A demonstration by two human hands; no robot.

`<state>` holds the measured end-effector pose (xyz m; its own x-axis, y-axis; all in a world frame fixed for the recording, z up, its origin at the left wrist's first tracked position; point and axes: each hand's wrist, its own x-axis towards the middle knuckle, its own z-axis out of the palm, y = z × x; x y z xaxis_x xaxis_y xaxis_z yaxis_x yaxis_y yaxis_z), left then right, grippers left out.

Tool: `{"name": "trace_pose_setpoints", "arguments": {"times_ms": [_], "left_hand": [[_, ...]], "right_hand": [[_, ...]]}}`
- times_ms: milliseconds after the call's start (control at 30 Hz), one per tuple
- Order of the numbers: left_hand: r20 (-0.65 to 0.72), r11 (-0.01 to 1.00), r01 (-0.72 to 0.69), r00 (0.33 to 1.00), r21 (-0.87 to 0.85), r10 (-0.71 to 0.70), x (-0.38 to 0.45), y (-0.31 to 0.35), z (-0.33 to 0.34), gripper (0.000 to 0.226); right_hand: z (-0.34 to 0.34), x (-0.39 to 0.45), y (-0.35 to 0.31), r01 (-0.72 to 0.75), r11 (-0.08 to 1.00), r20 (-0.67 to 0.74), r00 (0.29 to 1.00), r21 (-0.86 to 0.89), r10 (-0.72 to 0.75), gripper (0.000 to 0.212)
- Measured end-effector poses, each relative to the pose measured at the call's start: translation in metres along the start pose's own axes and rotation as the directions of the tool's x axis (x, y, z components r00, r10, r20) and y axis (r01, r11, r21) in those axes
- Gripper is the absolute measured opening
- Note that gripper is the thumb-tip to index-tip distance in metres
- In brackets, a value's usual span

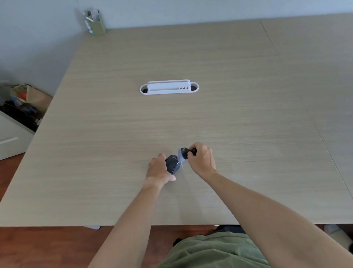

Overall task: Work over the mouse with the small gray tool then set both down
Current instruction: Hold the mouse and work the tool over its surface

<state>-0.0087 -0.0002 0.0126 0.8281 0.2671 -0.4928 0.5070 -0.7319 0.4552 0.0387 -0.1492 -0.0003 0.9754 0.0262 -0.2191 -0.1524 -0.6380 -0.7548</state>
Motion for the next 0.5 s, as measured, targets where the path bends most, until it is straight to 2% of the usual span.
{"name": "trace_pose_setpoints", "arguments": {"times_ms": [100,200,367,433,500], "left_hand": [[0.0,1.0,-0.001,1.0,0.01,0.001,0.0015,0.0004,-0.0014,0.071],[0.002,1.0,-0.001,1.0,0.007,0.001,0.0023,0.0003,-0.0009,0.071],[0.0,0.999,-0.028,1.0,0.042,0.028,0.0057,-0.003,-0.0006,0.07],[-0.008,0.996,-0.045,0.999,0.075,0.046,0.0077,-0.0041,-0.0003,0.072],[-0.032,0.989,-0.055,0.998,0.135,0.06,0.0091,-0.0044,-0.0001,0.07]], "right_hand": [[-0.0031,-0.0003,-0.0031,0.032,0.995,0.069,0.997,0.095,-0.039,0.013],[-0.0038,-0.0028,-0.004,0.085,0.994,0.155,0.983,0.073,-0.095,0.016],[-0.002,0.0012,-0.0027,0.029,0.996,0.039,0.999,-0.088,-0.026,0.02],[-0.0045,0.0031,-0.0033,0.028,0.999,0.013,1.0,-0.032,-0.028,0.018],[-0.006,0.0033,-0.0031,0.066,0.997,0.057,0.996,0.047,-0.069,0.018]]}}
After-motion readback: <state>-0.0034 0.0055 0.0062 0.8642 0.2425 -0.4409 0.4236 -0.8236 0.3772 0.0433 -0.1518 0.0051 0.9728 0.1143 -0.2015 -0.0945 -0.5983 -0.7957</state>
